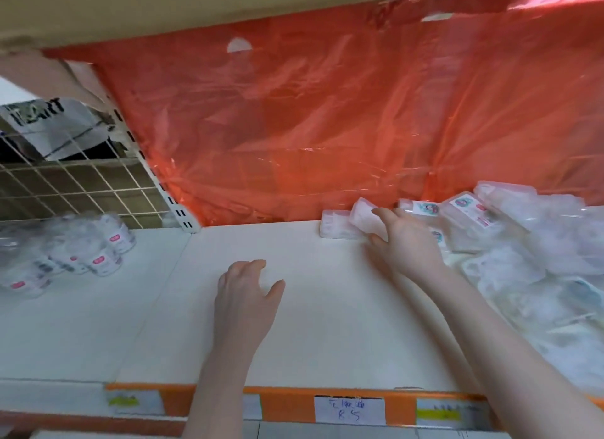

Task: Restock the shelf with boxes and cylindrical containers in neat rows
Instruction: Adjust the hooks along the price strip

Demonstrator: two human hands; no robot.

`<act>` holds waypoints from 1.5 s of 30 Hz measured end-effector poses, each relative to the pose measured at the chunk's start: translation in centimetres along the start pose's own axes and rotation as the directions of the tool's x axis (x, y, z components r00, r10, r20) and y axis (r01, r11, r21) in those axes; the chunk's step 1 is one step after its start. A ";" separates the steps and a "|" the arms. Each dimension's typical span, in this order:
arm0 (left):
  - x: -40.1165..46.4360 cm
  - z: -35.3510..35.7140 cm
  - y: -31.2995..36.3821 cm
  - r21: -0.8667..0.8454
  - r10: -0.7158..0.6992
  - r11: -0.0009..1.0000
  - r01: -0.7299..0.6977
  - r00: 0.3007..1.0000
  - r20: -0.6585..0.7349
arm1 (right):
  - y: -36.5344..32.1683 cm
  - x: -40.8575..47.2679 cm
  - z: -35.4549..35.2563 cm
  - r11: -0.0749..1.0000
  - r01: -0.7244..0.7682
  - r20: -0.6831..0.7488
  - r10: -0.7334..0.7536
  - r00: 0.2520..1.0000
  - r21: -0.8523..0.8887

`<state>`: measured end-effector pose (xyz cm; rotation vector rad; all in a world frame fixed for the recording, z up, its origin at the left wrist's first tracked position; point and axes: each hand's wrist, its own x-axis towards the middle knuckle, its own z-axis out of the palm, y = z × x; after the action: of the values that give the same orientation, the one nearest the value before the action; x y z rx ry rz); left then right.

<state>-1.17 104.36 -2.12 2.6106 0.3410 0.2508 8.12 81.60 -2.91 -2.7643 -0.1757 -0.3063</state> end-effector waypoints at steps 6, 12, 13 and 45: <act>0.4 -0.5 -0.6 -0.009 -0.017 1.000 0.017 1.000 -0.022 | -0.7 3.7 1.0 0.989 0.062 0.168 -0.039 0.985 -0.135; 0.8 -0.3 -1.6 -0.018 -0.029 0.999 0.028 0.999 -0.033 | -0.7 5.7 0.0 0.975 0.081 0.242 -0.029 0.970 -0.208; 0.8 -0.2 -1.7 -0.020 -0.031 0.999 0.030 0.999 -0.031 | -0.7 5.7 -0.1 0.973 0.095 0.248 -0.041 0.968 -0.212; 5.4 4.2 1.2 -0.013 0.240 0.971 -0.240 0.965 0.107 | 6.6 -3.9 -1.6 0.928 0.172 -0.032 -0.194 0.981 -0.329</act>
<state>5.22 103.01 -4.52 2.6520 -0.0148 0.1891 5.10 74.58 -4.58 -3.0641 -0.4023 -0.5147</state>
